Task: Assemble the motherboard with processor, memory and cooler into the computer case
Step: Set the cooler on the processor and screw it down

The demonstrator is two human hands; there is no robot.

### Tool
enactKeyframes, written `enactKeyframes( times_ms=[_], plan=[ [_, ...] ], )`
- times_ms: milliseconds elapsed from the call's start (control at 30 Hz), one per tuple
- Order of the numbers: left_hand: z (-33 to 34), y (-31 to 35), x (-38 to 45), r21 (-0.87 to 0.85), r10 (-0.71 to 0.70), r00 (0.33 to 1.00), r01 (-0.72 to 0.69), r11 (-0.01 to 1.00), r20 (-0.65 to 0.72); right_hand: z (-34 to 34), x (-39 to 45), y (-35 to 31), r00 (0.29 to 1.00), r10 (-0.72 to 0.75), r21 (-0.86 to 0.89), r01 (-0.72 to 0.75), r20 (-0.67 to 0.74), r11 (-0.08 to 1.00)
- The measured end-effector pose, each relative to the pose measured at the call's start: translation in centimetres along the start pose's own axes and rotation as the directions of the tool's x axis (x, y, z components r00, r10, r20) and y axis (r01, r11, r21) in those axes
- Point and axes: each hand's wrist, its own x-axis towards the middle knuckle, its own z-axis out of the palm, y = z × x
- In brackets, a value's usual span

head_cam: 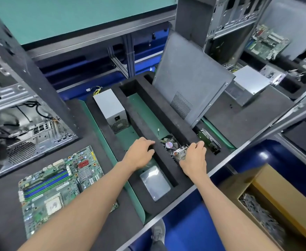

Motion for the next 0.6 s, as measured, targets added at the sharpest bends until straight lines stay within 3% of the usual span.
enactKeyframes(
  times_ms=[400,600],
  plan=[
    [-1.2,-0.6,-1.4,-0.086,-0.048,0.999,0.047,0.995,-0.017,-1.6,-0.7,0.0,0.995,-0.03,0.034,0.033,-0.09,0.999],
    [-2.6,-0.3,-2.6,-0.201,-0.063,0.996,0.05,0.978,-0.059,-4.8,-1.5,-2.6,0.969,-0.154,0.081,0.172,-0.194,0.982]
  ],
)
